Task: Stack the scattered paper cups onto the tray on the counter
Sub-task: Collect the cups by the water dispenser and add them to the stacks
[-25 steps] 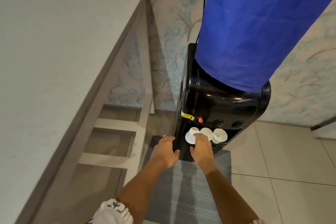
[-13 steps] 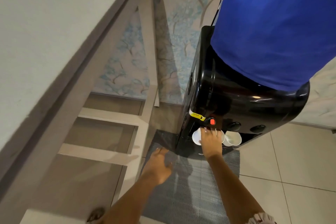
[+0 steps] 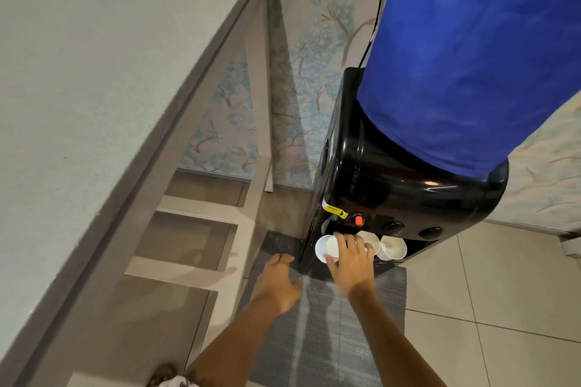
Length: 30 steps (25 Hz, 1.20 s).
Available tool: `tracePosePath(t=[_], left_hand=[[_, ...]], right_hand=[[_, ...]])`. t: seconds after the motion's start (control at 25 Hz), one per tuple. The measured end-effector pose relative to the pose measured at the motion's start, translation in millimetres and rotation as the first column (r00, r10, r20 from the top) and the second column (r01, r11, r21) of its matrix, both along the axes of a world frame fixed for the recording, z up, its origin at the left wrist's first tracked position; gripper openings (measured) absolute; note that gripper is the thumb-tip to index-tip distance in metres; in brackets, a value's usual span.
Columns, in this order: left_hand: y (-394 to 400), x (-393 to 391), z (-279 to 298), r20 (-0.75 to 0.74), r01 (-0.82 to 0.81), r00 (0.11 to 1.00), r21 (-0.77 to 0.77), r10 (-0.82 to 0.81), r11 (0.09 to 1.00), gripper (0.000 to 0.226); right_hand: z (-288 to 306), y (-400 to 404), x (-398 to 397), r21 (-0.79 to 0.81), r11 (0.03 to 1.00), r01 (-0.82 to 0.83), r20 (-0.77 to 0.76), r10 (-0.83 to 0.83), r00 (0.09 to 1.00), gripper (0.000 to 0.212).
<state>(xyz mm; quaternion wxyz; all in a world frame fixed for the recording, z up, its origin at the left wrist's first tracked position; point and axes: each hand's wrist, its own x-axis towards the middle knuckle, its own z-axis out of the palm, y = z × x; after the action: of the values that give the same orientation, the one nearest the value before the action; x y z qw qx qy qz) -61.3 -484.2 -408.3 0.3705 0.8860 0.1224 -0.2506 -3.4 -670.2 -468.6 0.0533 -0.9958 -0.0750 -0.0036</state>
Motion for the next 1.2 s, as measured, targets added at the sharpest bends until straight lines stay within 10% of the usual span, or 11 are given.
tracePosePath(t=[0.4, 0.68, 0.96, 1.2], left_hand=[[-6, 18, 107, 0.193, 0.095, 0.976, 0.025, -0.098, 0.995, 0.081], [26, 46, 190, 0.448, 0.080, 0.891, 0.009, -0.076, 0.997, 0.069], [65, 65, 274, 0.718, 0.106, 0.691, -0.215, 0.084, 0.971, 0.051], [112, 92, 337, 0.890, 0.162, 0.456, -0.106, 0.020, 0.981, 0.044]], right_hand=[[114, 33, -31, 0.687, 0.727, -0.019, 0.043, -0.015, 0.999, 0.047], [220, 77, -2, 0.795, 0.570, -0.208, 0.247, 0.010, 0.969, 0.047], [313, 133, 26, 0.799, 0.488, -0.352, 0.444, -0.083, 0.892, 0.052], [378, 187, 46, 0.807, 0.399, -0.436, 0.550, -0.235, 0.802, 0.049]])
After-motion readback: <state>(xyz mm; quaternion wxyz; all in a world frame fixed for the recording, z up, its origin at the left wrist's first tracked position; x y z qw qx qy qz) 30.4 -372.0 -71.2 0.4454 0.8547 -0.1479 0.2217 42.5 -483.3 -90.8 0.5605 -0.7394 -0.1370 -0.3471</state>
